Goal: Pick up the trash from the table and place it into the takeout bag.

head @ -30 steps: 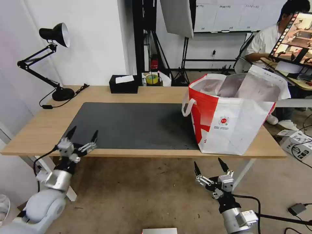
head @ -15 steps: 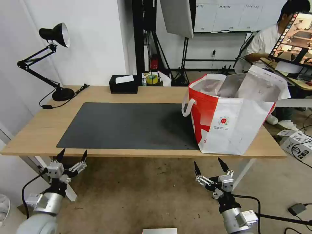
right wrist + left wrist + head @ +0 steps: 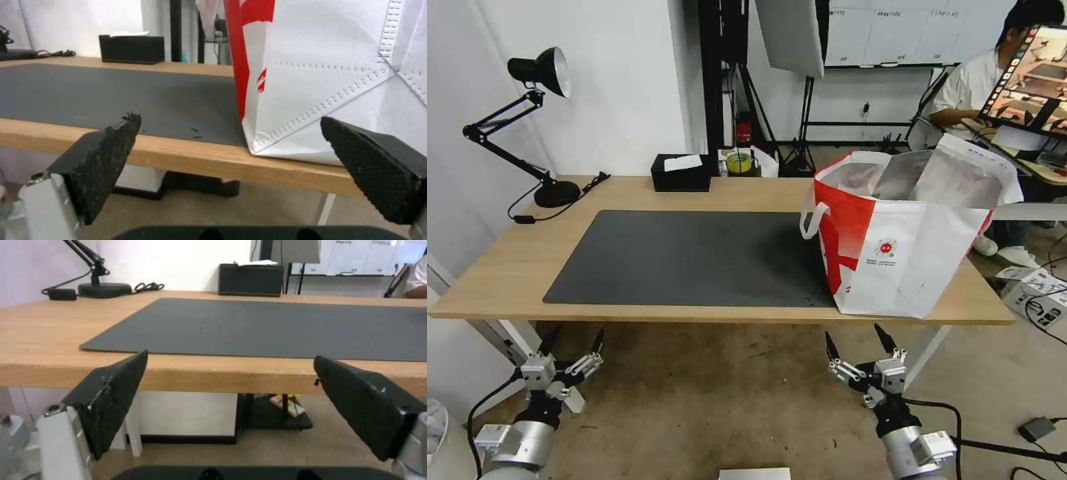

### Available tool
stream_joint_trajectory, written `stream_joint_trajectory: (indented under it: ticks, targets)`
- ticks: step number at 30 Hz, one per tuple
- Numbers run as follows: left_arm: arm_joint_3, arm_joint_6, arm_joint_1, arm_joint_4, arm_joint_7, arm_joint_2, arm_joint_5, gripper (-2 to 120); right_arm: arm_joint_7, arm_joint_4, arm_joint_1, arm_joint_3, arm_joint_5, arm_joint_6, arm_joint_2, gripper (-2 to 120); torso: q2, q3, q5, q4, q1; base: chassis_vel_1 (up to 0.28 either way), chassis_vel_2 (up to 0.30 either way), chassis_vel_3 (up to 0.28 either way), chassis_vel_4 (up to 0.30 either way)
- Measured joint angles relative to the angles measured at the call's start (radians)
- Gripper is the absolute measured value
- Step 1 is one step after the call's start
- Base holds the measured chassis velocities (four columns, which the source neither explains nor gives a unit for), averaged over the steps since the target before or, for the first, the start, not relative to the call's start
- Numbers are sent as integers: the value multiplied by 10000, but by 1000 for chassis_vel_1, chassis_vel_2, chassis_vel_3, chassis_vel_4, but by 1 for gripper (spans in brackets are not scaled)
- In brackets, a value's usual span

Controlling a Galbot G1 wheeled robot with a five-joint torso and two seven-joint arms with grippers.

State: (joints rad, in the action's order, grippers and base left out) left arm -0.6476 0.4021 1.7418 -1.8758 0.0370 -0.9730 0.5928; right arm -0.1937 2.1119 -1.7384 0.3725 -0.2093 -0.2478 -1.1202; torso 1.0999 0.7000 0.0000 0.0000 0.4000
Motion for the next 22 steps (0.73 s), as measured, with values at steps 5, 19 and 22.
stream_joint_trajectory:
  ticks: [5,19,22]
  targets:
    - [2,-1,-14,-2,0,7,4,100,0,0,0,0,0,0,0,100,0,0,0,0,0,0,0,0,0]
    - [15,-6,-33,-3,-5,19,16,100,0,0,0,0,0,0,0,100,0,0,0,0,1,0,0,0,0]
    - [17,-7,-34,-3,-5,20,18,100,0,0,0,0,0,0,0,100,0,0,0,0,1,0,0,0,0]
